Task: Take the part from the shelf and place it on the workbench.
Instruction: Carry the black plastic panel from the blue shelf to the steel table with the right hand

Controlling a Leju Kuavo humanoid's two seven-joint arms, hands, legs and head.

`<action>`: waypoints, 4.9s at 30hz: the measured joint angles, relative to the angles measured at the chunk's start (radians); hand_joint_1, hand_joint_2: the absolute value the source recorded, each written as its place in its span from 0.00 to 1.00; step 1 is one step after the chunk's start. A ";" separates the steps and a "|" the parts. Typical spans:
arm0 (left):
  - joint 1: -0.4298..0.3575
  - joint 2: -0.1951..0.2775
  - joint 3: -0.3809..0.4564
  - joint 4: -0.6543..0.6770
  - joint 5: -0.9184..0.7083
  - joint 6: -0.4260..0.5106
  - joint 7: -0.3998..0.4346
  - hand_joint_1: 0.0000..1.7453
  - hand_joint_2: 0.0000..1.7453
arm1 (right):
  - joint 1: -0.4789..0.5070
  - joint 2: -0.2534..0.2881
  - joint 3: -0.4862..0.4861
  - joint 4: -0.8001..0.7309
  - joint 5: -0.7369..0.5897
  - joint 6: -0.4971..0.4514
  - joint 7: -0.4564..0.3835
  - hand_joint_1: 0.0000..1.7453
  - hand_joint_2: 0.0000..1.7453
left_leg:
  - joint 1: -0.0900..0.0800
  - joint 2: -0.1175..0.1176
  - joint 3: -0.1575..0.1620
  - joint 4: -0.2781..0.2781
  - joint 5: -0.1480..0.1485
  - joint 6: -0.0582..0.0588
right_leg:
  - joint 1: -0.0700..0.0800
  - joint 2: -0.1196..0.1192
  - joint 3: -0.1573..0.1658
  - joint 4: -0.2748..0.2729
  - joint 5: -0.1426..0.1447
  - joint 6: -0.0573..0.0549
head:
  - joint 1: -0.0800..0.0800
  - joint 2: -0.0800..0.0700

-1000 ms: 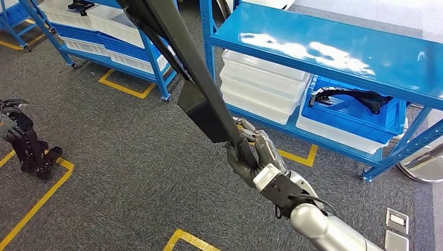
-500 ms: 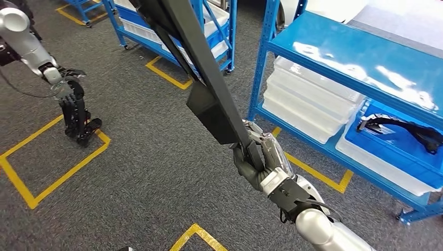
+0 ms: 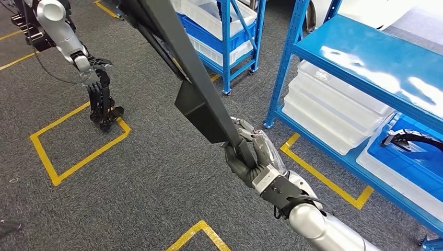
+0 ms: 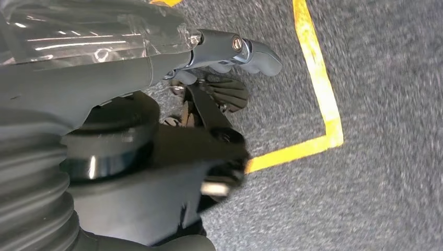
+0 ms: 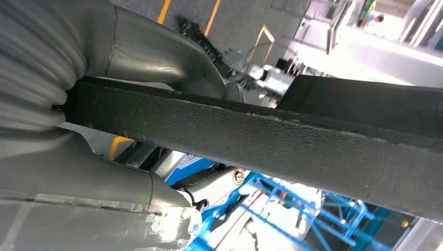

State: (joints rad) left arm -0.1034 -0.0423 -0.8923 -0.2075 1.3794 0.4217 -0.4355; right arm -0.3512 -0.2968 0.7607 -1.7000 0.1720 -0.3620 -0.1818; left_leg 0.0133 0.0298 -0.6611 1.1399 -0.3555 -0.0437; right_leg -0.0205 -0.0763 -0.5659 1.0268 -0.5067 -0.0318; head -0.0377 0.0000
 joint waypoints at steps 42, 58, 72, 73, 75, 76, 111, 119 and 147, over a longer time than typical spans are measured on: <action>0.000 0.004 -0.022 0.000 0.021 -0.011 0.048 0.00 1.00 | -0.032 -0.011 0.034 -0.051 0.008 -0.015 0.025 1.00 1.00 | -0.023 -0.044 0.053 -0.130 0.040 0.064 | 0.007 0.071 -0.099 0.232 -0.130 0.024 | 0.014 0.000; 0.001 0.004 -0.022 0.000 0.037 -0.023 0.051 0.00 1.00 | -0.053 -0.001 0.045 -0.053 0.001 0.010 0.014 1.00 1.00 | -0.009 -0.043 -0.095 0.181 -0.108 0.003 | 0.004 0.051 -0.034 0.034 -0.005 0.000 | 0.001 0.000; 0.002 0.004 -0.022 0.000 0.036 -0.041 0.058 0.00 1.00 | -0.078 0.018 0.061 -0.054 -0.002 0.038 0.006 1.00 1.00 | -0.023 -0.043 0.056 -0.124 0.030 0.060 | 0.007 0.056 -0.077 0.200 -0.122 0.030 | 0.006 0.000; 0.001 0.004 -0.022 0.000 0.036 -0.043 0.059 0.00 1.00 | -0.078 0.018 0.064 -0.054 -0.003 0.039 0.005 1.00 1.00 | -0.023 -0.056 0.057 -0.123 0.030 0.062 | 0.007 0.068 -0.115 0.263 -0.141 0.031 | 0.011 0.000; 0.002 0.004 -0.022 0.000 0.036 -0.045 0.060 0.00 1.00 | -0.076 0.017 0.069 -0.054 -0.003 0.040 0.005 1.00 1.00 | -0.023 -0.084 0.058 -0.118 0.026 0.063 | 0.006 0.076 -0.152 0.300 -0.123 0.032 | 0.022 0.000; 0.002 0.004 -0.022 0.000 0.035 -0.045 0.060 0.00 1.00 | -0.076 0.017 0.070 -0.054 -0.003 0.042 0.003 1.00 1.00 | -0.021 -0.099 0.060 -0.114 0.022 0.061 | 0.004 0.078 -0.141 0.259 -0.086 0.034 | 0.026 0.000; -0.002 0.007 -0.023 0.000 0.020 -0.040 0.087 0.00 1.00 | -0.089 0.053 0.091 -0.056 -0.007 0.145 -0.053 1.00 1.00 | -0.019 -0.141 0.060 -0.106 0.013 0.050 | 0.001 0.155 -0.057 0.037 0.025 0.020 | 0.040 0.000; -0.003 0.010 -0.023 0.000 0.015 -0.038 0.094 0.00 1.00 | -0.093 0.072 0.096 -0.057 -0.008 0.149 -0.067 1.00 1.00 | -0.011 -0.055 -0.035 0.082 -0.083 0.004 | 0.001 0.077 -0.019 -0.008 0.019 -0.008 | 0.017 0.000; -0.003 0.016 -0.027 0.000 0.010 -0.033 0.107 0.00 1.00 | -0.116 0.106 0.127 -0.053 -0.032 0.184 -0.088 1.00 1.00 | -0.004 -0.114 0.029 -0.068 -0.003 -0.001 | -0.006 0.107 -0.036 0.018 0.010 0.007 | 0.073 0.000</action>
State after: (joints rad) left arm -0.1063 -0.0262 -0.9189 -0.2075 1.3893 0.3890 -0.3285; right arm -0.4675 -0.1912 0.8872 -1.7525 0.1402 -0.1782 -0.2693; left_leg 0.0094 -0.0840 -0.6322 1.0722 -0.3588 -0.0448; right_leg -0.0263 0.0302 -0.6019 1.0444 -0.4971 -0.0253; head 0.0353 0.0000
